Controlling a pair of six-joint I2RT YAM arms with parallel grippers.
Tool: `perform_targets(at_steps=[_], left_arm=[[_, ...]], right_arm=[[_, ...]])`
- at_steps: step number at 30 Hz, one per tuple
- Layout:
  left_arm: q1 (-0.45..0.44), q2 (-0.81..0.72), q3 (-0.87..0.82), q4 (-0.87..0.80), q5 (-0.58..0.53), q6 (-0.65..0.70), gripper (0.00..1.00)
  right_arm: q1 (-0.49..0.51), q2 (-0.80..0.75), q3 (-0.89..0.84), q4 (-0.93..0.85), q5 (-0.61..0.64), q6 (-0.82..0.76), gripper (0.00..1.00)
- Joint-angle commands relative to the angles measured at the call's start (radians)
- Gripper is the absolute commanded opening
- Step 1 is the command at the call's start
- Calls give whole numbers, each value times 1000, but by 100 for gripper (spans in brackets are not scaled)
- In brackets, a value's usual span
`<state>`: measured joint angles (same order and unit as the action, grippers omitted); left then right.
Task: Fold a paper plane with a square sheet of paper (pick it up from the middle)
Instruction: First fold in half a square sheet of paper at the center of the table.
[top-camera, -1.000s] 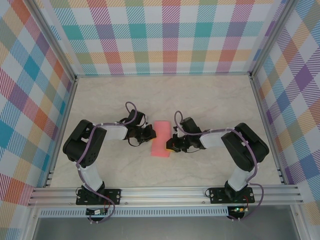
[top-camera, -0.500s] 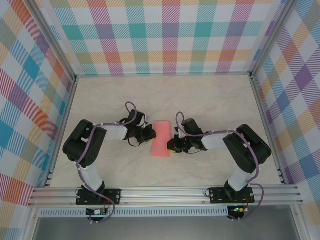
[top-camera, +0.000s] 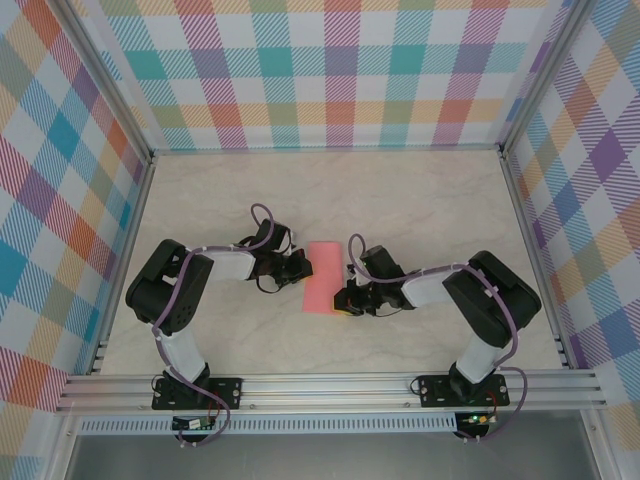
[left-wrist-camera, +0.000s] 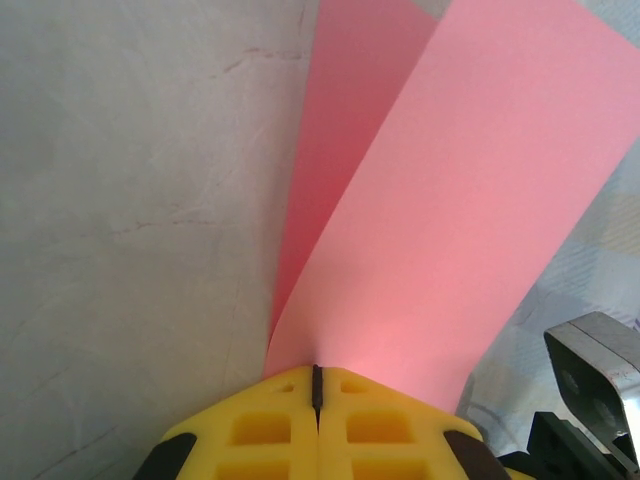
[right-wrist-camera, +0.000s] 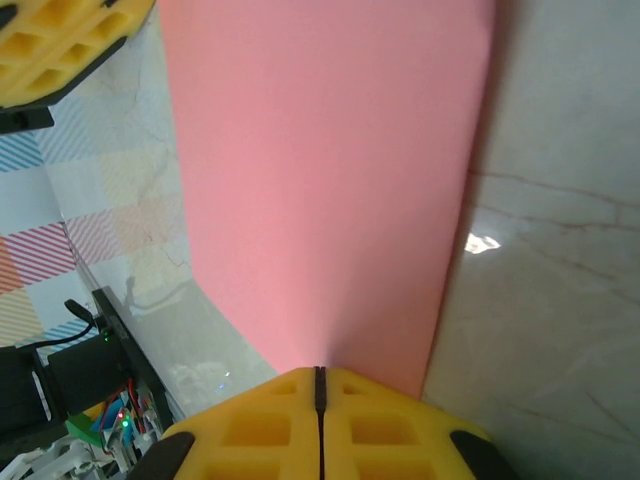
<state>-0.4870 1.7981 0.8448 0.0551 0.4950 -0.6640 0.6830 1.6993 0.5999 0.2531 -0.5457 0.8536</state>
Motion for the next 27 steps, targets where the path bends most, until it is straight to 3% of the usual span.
perform_targets(at_steps=[1, 8, 21, 27], left_arm=[[-16, 43, -47, -96, -49, 17, 0], [-16, 41, -50, -97, -49, 19, 0], [-16, 40, -52, -99, -49, 21, 0], [-16, 42, -48, -104, -49, 26, 0]], right_arm=[[6, 17, -22, -18, 33, -13, 6], [10, -79, -9, 3, -7, -24, 8], [33, 3, -41, -22, 17, -45, 8], [33, -124, 34, -132, 69, -75, 9]])
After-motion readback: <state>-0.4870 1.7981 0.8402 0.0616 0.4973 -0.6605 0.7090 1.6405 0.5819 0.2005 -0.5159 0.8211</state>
